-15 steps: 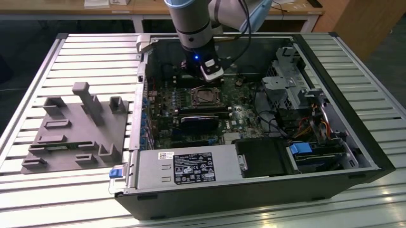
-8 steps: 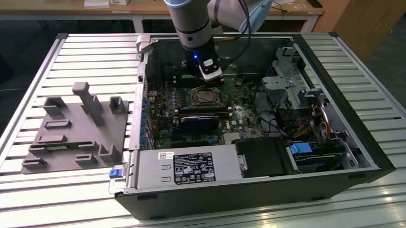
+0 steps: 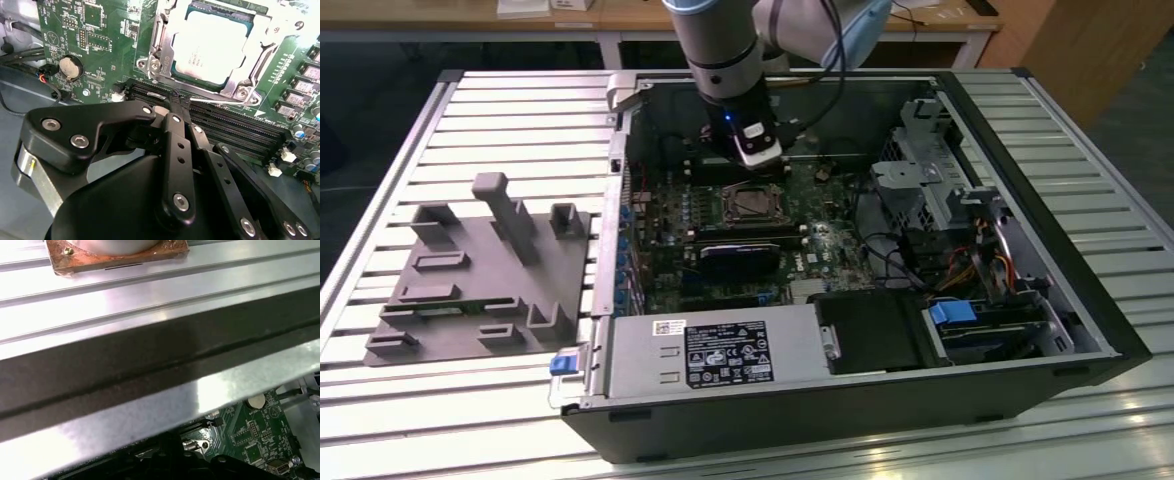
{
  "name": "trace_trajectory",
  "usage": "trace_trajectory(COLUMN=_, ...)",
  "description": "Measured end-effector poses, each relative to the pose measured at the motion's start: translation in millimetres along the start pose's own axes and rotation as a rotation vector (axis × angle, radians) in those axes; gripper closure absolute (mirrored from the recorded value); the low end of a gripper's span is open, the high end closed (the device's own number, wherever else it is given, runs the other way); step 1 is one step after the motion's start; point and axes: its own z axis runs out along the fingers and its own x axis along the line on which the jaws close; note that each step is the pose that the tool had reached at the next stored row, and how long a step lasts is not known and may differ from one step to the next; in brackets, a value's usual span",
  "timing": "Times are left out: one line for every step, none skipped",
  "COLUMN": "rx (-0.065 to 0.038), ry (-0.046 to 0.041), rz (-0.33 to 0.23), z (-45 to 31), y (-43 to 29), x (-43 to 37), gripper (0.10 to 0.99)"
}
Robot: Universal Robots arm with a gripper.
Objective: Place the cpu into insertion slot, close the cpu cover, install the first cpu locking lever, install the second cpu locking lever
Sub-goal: 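Install the first cpu locking lever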
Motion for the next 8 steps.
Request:
trace_trajectory(rx=0.0, ry=-0.0014, rz=0.003, z=0.0, y=0.0, x=0.6, gripper=0.984)
trace_trajectory(rx=0.001, ry=-0.0031, rz=0.005, z=0.1, y=0.0, x=1.3, gripper=0.984)
trace_trajectory(rx=0.001, ry=-0.0049, rz=0.008, z=0.3, y=-0.1, x=1.8, gripper=0.984)
trace_trajectory(rx=0.001, ry=-0.0071, rz=0.012, z=0.6, y=-0.1, x=2.1, gripper=0.984)
trace_trajectory(rx=0.002, ry=-0.0091, rz=0.017, z=0.9, y=0.0, x=2.3, gripper=0.984)
trace_trajectory(rx=0.004, ry=-0.0117, rz=0.026, z=1.2, y=0.0, x=2.4, gripper=0.984)
trace_trajectory(rx=0.006, ry=-0.0143, rz=0.035, z=1.5, y=0.1, x=2.5, gripper=0.984)
trace_trajectory(rx=0.008, ry=-0.0167, rz=0.044, z=1.8, y=0.4, x=2.7, gripper=0.984)
